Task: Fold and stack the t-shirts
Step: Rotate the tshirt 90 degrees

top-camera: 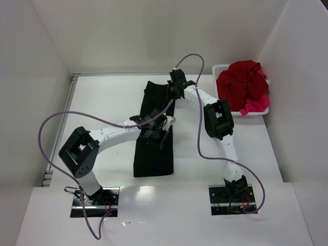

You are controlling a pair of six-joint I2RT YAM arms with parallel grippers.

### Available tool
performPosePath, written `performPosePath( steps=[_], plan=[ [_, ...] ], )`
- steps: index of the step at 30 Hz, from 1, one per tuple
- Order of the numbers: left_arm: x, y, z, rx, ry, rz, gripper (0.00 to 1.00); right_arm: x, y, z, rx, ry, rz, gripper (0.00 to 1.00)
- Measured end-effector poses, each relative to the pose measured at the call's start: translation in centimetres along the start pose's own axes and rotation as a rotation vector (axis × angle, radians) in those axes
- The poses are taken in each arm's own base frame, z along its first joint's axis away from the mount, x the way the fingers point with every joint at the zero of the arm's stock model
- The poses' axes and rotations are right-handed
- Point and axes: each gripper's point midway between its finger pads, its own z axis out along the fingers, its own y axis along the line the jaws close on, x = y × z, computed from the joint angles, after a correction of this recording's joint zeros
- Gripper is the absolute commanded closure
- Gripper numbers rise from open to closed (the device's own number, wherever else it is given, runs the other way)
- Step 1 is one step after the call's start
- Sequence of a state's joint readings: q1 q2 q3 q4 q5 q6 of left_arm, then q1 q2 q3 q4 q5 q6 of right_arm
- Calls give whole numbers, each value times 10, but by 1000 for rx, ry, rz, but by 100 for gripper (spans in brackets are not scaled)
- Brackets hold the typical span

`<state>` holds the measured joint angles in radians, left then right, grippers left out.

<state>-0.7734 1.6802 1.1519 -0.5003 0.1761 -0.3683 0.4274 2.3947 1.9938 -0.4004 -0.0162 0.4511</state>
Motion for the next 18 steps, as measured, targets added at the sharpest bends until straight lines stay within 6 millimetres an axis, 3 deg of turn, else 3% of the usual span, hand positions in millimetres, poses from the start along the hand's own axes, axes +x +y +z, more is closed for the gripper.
performPosePath(
  steps=[9, 15, 18],
  plan=[
    [27, 18, 43, -107, 106, 52, 98, -23, 8, 21, 14, -38, -33, 97],
    [25, 14, 47, -104, 98, 85, 98, -20, -2, 44, 61, -23, -51, 97],
    [25, 13, 47, -103, 98, 91, 98, -24, -2, 43, 64, -29, -56, 97]
  ],
)
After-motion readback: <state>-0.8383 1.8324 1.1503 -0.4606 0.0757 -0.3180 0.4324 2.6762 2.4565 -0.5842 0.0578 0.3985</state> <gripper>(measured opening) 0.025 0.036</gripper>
